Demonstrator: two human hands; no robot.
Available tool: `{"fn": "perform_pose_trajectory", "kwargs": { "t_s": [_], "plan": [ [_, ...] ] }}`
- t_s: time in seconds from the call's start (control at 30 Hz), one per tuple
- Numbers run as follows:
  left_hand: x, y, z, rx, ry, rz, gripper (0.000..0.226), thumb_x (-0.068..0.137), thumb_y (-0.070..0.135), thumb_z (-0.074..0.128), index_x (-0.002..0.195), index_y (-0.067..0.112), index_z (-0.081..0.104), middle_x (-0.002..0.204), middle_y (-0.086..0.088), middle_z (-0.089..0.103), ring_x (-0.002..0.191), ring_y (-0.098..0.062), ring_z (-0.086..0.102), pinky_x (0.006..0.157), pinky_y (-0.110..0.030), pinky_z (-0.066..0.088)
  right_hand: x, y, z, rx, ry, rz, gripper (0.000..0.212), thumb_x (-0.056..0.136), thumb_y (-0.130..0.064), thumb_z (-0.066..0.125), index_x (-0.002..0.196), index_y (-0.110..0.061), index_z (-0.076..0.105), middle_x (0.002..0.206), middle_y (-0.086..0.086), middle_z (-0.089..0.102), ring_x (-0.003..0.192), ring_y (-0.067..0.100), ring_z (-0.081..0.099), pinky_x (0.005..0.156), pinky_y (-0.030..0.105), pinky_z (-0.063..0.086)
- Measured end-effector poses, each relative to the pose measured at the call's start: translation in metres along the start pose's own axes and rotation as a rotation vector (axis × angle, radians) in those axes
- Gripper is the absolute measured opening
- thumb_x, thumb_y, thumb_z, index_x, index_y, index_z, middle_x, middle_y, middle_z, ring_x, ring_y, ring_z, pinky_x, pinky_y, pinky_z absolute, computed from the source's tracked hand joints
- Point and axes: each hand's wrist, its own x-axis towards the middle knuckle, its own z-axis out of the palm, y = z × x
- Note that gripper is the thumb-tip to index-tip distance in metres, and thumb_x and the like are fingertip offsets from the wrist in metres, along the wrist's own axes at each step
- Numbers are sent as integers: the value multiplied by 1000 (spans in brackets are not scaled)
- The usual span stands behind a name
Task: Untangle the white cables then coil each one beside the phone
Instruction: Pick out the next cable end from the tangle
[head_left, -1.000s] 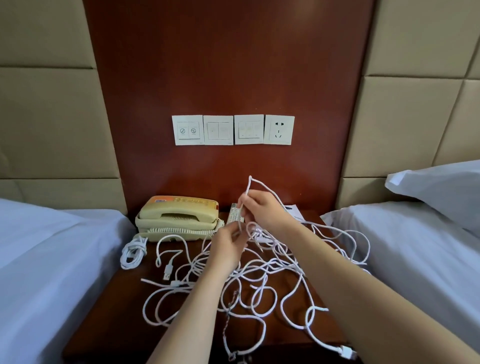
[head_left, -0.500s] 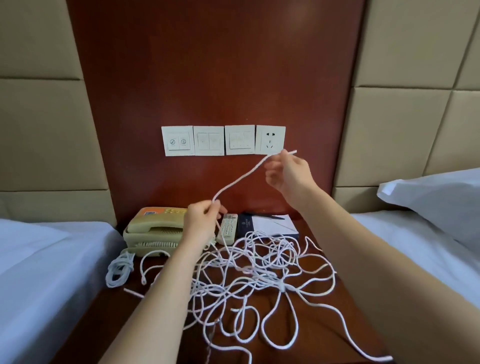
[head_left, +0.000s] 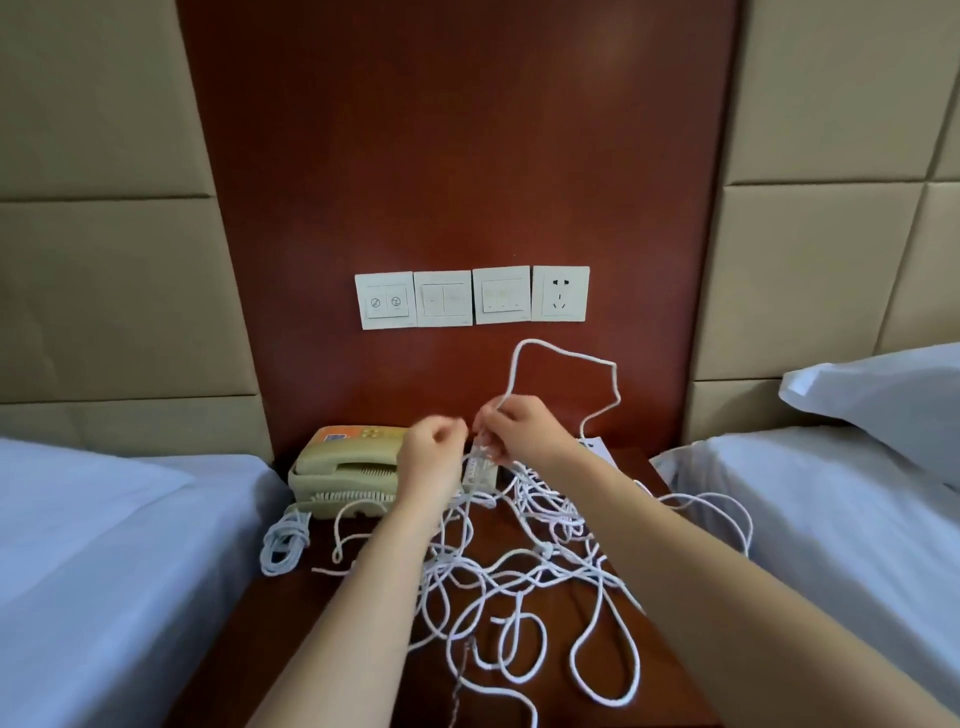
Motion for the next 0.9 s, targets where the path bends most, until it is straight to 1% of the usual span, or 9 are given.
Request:
{"fn": "perform_pose_trajectory", "kwargs": {
  "t_s": [0.13,0.27,0.37,0.43,0.53,0.63,0.7,0.77,0.9],
  "plan": [
    [-18,-38,9,110,-180,45,21,95,33,53,88,18,66,73,7,61,67,-11,54,54,-16,37,-3,2,7,344,-15,73,31,101,-9,37,75,-6,54,60,5,43,51,11,42,65,29,56],
    [-21,-56,22,254,-325,115,37,91,24,55,57,10,57,54,9,53,56,-11,52,61,-24,43,6,-18,7,659,45,12,30,102,-8,34,77,-4,50,59,7,41,54,14,45,72,34,59],
    [-17,-68,25,208,-235,94,41,92,22,52,57,1,54,39,8,40,42,-6,36,56,-32,38,23,-37,-5,782,118,-36,30,102,-9,33,77,-4,50,56,5,45,53,13,50,72,35,58],
    [-6,-66,22,209,-161,129,40,95,25,47,60,7,55,53,2,52,53,-12,45,62,-36,42,30,-41,-12,819,176,-62,31,102,-8,32,76,-3,50,53,5,46,51,13,51,71,35,58],
    [8,-42,11,155,-90,178,38,99,22,43,68,13,64,65,-3,55,58,-9,49,60,-26,33,35,-38,-29,878,296,-36,30,101,-5,34,76,-4,50,56,6,43,48,12,49,64,32,57],
    [10,-21,-8,-4,-146,99,44,101,22,38,60,11,50,63,1,56,60,-6,52,62,-25,40,30,-27,-43,840,361,114,23,97,1,39,79,-3,53,60,8,43,49,14,47,58,29,55],
    [1,-9,-17,-196,-255,-10,42,102,23,36,63,9,45,50,3,42,48,-12,42,55,-23,42,19,-19,-46,758,310,244,21,97,0,41,83,-1,56,61,8,45,50,15,48,56,29,55],
    [-11,1,-26,-346,-316,-91,40,102,25,37,66,10,42,45,6,25,40,-9,26,44,-22,31,3,-15,-47,634,220,346,23,99,-8,42,88,0,61,61,7,50,52,16,51,58,30,53],
    [-35,19,-45,-567,-457,-131,38,102,23,37,66,9,41,46,7,19,39,-6,19,40,-19,22,-38,-20,-52,315,46,375,36,101,-21,40,89,-1,68,65,6,61,61,16,57,59,26,51]
  ]
}}
